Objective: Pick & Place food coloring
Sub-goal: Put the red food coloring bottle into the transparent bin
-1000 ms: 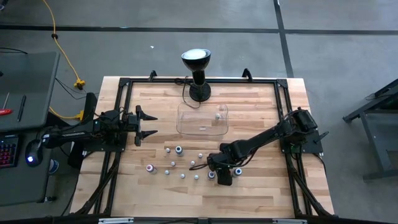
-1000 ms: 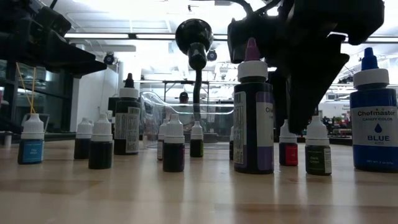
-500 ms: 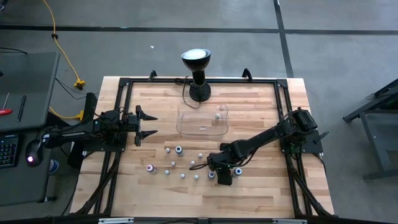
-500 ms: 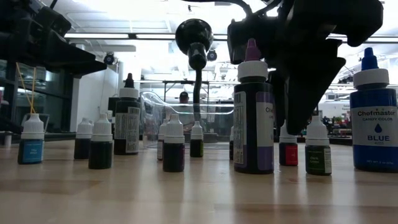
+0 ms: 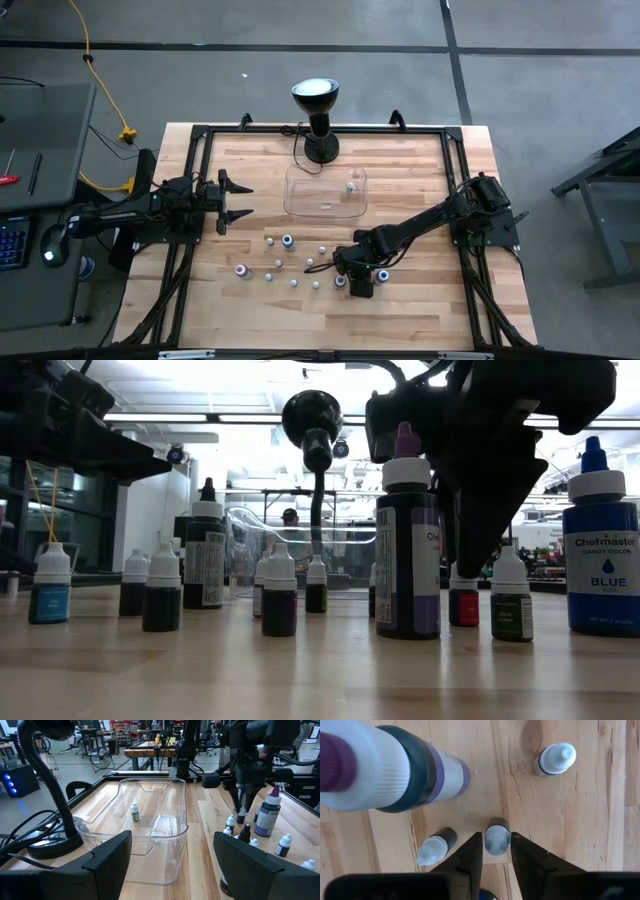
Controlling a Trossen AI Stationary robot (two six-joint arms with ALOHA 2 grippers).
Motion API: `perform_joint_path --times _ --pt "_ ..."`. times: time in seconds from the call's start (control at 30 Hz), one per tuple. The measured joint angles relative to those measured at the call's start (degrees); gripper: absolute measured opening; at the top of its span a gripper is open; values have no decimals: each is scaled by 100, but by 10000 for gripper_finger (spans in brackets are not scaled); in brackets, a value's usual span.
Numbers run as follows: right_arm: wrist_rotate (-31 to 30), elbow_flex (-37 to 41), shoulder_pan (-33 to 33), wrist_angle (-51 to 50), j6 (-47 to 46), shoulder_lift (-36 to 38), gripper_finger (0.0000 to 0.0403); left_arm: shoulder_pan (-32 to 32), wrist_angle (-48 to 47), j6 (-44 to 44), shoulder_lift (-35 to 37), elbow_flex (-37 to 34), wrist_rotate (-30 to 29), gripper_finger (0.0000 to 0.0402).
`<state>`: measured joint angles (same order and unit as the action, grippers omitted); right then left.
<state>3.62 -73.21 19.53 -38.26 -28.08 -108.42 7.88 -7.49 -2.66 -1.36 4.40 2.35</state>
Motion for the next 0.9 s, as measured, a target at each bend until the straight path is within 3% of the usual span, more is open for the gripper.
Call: perform_joint_path --times 0.23,0.6,0.9 --pt "0 -2 0 4 0 4 44 0 0 -2 1 2 0 278" --pt "52 -66 -19 -64 -10 11 41 -2 0 0 2 0 0 278" --pt "-141 -495 -156 -705 -15 98 40 0 0 -1 2 2 0 278"
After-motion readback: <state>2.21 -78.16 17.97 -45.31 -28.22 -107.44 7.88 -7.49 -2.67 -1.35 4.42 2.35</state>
